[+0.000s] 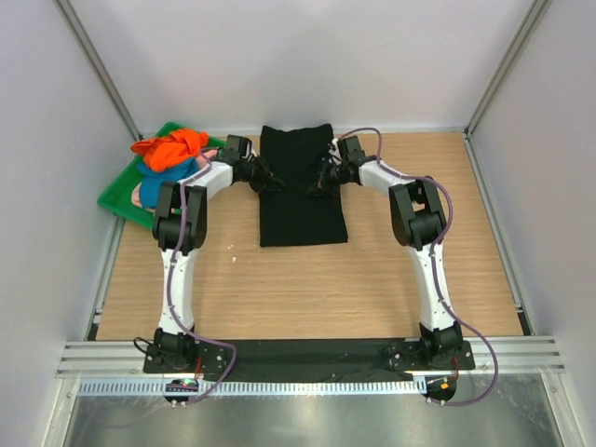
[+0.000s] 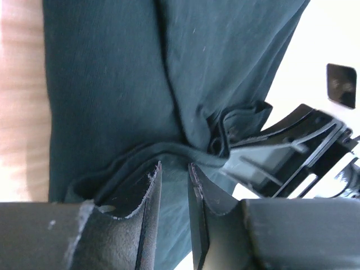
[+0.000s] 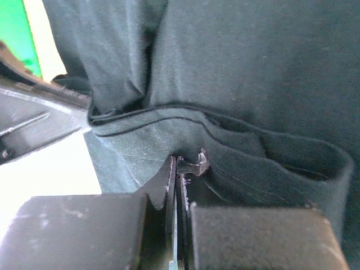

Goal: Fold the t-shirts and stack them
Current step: Fold the tshirt

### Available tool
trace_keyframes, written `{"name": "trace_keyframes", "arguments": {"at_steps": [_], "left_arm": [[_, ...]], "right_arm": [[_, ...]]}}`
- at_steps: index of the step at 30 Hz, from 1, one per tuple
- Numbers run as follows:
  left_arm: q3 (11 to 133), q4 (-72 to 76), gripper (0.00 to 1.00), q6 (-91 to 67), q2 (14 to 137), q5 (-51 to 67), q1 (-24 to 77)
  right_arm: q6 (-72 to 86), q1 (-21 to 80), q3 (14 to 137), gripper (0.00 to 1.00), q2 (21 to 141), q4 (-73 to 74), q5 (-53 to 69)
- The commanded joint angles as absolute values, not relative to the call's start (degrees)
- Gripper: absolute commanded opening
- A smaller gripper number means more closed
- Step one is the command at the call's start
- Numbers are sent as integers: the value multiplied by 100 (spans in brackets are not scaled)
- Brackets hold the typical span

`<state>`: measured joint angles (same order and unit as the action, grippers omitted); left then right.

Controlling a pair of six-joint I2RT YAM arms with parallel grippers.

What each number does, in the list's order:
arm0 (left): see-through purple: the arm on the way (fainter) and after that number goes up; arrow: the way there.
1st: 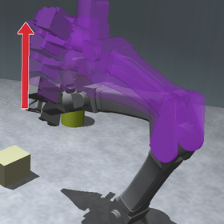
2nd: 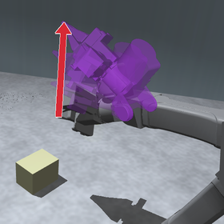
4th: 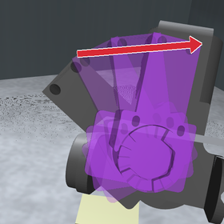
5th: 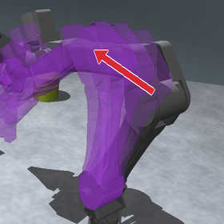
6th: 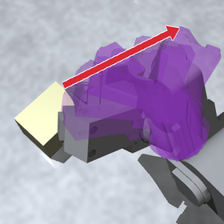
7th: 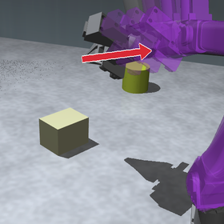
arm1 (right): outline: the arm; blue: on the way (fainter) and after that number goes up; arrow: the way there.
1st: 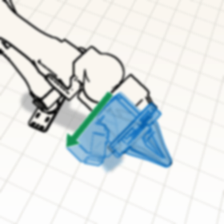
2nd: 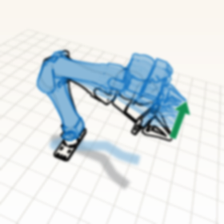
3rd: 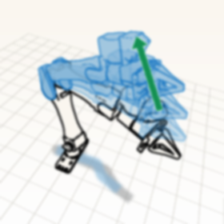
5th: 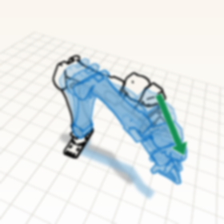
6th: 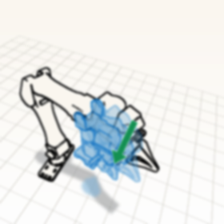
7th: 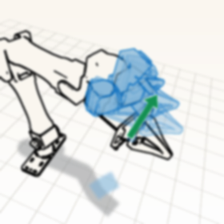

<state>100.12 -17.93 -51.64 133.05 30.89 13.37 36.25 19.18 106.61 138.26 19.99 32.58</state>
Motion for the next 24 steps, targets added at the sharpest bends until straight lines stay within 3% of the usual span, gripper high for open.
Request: {"name": "trace_keyframes", "arguments": {"at_steps": [1,7,9,11,17,24], "left_arm": [[10318,-1169,26,-5379,13447,3445,1318],[10380,-1116,27,-5493,13570,3428,1266],[10371,-1177,27,-5484,13527,3401,1248],[10362,-1335,26,-5467,13491,3375,1257],[10099,-1687,26,-5239,13035,3103,1257],[9941,-1846,25,-5150,12911,2927,1239]], "right_arm": [[3981,1881,10425,2,13272,959,3586],[3790,1811,10590,1,13149,1089,3464],[3718,1802,10730,9,13087,1256,3376],[3595,1802,10871,11,13043,1423,3278],[4033,2021,10987,11,13122,1240,3997],[4578,2232,10758,2,13420,353,4341]]}}
